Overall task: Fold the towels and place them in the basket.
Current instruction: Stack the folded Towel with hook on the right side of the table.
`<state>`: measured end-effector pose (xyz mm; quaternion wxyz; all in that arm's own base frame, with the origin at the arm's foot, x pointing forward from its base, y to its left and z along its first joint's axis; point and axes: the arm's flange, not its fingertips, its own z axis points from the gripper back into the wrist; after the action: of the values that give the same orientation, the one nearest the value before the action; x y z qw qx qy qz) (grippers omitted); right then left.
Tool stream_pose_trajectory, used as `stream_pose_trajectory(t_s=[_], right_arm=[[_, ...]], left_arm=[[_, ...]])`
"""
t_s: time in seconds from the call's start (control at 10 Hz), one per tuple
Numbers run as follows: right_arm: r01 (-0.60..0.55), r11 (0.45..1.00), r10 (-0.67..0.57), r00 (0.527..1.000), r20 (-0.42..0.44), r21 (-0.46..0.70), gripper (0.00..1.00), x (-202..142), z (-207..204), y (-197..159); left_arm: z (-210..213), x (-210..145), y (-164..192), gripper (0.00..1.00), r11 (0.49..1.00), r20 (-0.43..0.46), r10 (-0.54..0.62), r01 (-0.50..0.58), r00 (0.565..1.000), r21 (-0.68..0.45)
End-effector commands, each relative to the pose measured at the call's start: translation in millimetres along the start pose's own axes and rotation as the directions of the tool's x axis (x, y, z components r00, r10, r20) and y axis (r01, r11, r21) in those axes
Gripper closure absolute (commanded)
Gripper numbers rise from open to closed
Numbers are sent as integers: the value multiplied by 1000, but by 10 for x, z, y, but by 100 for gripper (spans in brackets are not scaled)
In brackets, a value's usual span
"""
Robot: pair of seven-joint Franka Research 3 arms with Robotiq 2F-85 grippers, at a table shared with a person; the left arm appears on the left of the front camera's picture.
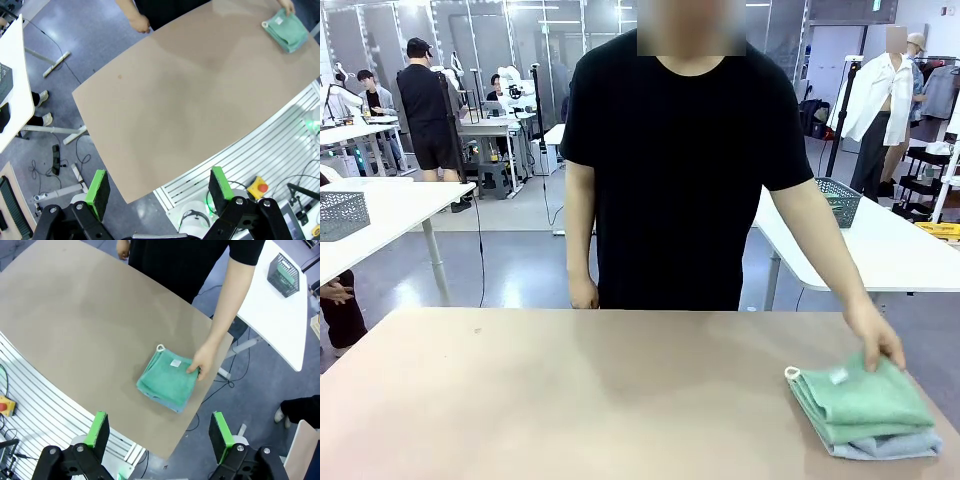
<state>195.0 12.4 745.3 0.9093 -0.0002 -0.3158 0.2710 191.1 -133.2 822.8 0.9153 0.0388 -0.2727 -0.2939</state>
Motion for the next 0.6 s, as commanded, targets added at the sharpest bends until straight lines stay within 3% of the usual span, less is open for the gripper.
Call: stream_pose_trajectory(t_s=[0.0, 0.5], right_arm=[[-4, 1000, 4, 1000, 4, -2, 0, -2, 3, 9], [-4, 1000, 4, 1000, 4, -2, 0, -2, 3, 9]], left_arm=[[23, 6, 0, 0, 1000, -2, -1, 1, 1000, 6], [23, 6, 0, 0, 1000, -2, -1, 1, 1000, 6]])
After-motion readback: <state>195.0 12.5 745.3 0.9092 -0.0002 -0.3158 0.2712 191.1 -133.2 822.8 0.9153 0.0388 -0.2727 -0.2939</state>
